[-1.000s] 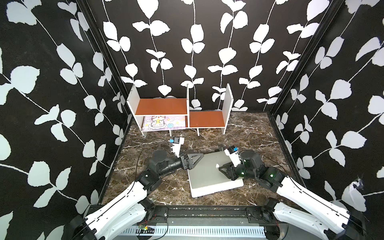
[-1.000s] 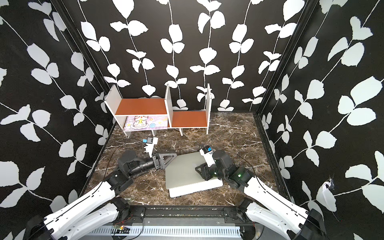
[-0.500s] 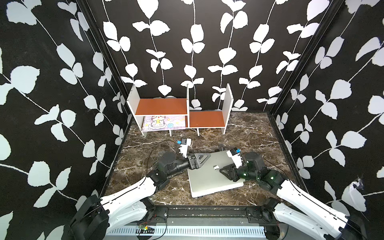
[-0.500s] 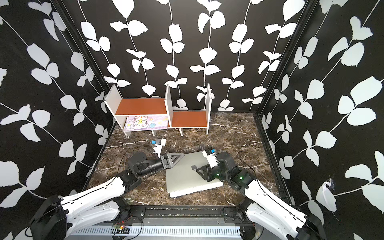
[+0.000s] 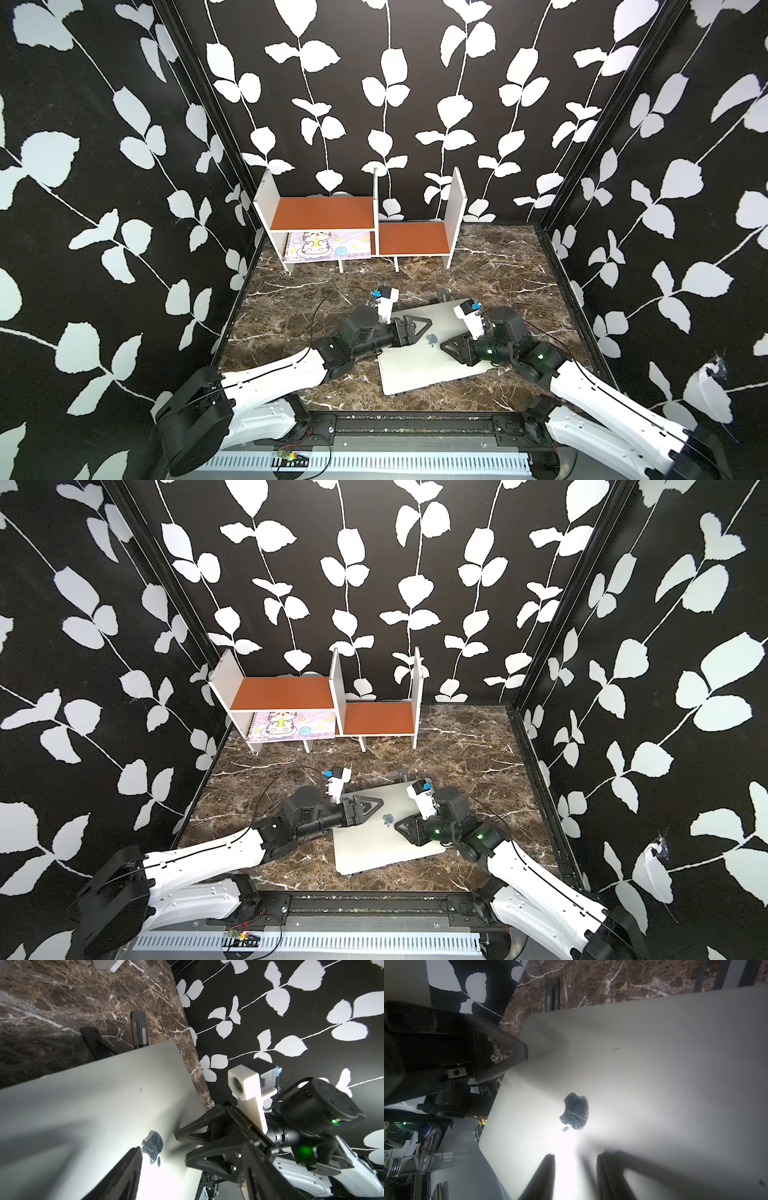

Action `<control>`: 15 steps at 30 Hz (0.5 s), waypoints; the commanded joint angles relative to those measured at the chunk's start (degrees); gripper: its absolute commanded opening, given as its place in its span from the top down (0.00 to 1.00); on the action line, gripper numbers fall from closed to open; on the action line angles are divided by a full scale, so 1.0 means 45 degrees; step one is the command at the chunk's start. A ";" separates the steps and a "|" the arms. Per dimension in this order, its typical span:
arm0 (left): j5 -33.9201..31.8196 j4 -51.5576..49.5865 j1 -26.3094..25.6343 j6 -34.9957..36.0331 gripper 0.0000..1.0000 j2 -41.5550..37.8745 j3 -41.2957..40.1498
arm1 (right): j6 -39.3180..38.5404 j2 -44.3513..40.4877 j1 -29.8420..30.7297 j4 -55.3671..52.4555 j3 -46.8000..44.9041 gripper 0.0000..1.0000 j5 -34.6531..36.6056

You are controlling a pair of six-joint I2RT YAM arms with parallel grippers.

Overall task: Close the laptop lid and set it aside
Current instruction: Close the lid of the laptop.

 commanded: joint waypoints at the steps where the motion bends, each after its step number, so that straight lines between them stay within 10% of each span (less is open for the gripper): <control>1: -0.0485 -0.0835 -0.0242 0.0056 0.29 -0.0620 -0.0151 | -0.0037 0.0249 -0.0216 -0.0146 -0.0393 0.64 0.0102; 15: -0.0808 0.0848 -0.1036 -0.0776 0.45 0.0200 -0.2300 | -0.0187 0.1115 -0.0487 0.0381 -0.0496 0.64 0.0231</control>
